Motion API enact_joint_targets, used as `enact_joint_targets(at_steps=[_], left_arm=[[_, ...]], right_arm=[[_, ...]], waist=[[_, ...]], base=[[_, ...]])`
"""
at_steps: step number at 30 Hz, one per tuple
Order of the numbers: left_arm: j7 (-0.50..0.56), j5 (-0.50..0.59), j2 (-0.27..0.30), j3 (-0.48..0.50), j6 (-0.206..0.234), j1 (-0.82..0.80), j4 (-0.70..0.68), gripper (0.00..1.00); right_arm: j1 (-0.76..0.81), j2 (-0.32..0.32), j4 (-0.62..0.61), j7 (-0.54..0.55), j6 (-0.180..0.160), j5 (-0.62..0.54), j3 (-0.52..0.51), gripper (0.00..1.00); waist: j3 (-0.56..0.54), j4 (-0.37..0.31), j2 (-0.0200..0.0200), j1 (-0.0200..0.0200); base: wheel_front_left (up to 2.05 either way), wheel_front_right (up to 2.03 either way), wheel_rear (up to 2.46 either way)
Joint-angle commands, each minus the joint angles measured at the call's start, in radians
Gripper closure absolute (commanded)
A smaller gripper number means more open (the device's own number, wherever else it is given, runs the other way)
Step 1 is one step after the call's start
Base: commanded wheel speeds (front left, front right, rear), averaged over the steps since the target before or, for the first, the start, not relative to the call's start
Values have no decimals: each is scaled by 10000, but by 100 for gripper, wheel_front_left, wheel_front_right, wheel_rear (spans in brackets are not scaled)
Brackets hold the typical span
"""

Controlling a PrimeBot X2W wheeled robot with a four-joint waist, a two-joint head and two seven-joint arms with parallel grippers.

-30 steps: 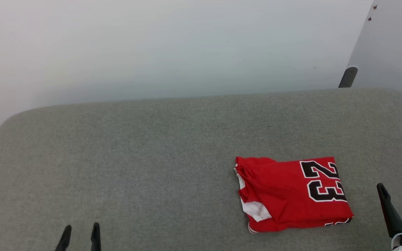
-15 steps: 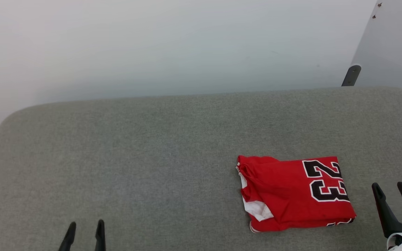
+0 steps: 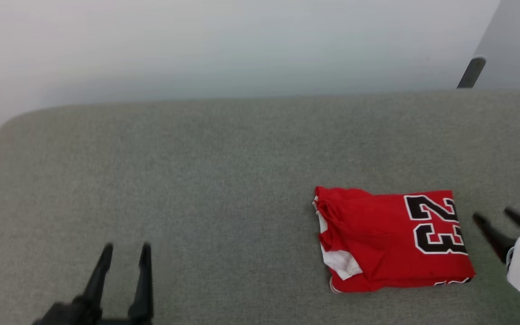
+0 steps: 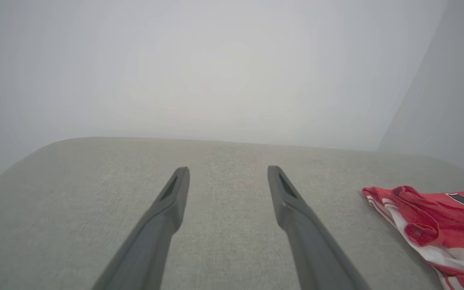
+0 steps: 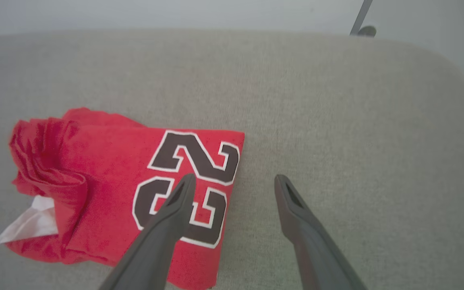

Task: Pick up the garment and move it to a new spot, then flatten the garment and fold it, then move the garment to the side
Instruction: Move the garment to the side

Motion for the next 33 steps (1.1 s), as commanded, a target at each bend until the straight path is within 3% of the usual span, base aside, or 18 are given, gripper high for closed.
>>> enact_joint_targets(at_steps=[1,4,8,14,18,19,20,21,26,33], left_arm=[[3,53,10,-111,-67,-251,-107,0],[3,134,-3,-360,-95,-586,-139,0],[3,211,19,-706,-152,-1120,-157,0],[3,335,124,-1202,-162,-1874,-13,0],[3,303,176,-1344,-163,-2179,124,0],[3,282,178,-1351,-159,-2234,151,0],[1,262,183,-1344,-160,-2285,171,0],[3,253,196,-1328,-159,-2320,192,0],[1,439,157,-1035,-160,-2407,143,0],[5,521,353,-1005,-161,-2806,-91,0]], right_arm=[[-227,-39,97,524,0,352,145,0],[-645,-202,515,2463,0,909,396,0],[-1293,-91,1105,3810,0,1009,386,0],[-2044,414,1929,4624,0,640,896,0],[-2089,793,2489,4472,-2,546,1219,0],[-2085,857,2552,4335,-2,606,1294,11],[-2088,899,2558,4122,-2,659,1343,73],[-2079,929,2588,3894,-2,695,1312,100],[-1923,786,2465,2992,-11,1063,1034,100],[-1895,-1,2108,2019,-8,1599,34,100]], waist=[[386,178,-1,0],[686,287,-1,0],[1183,422,-1,0],[1908,592,-1,0],[2114,667,-1,0],[2135,667,-1,0],[2147,658,-1,0],[2150,633,-1,0],[2161,233,-1,0],[2503,-753,-1,0]], base=[[0,0,0],[0,0,0],[0,0,0],[0,0,0],[0,0,0],[0,0,0],[0,0,0],[0,0,0],[0,0,0],[0,0,0]])
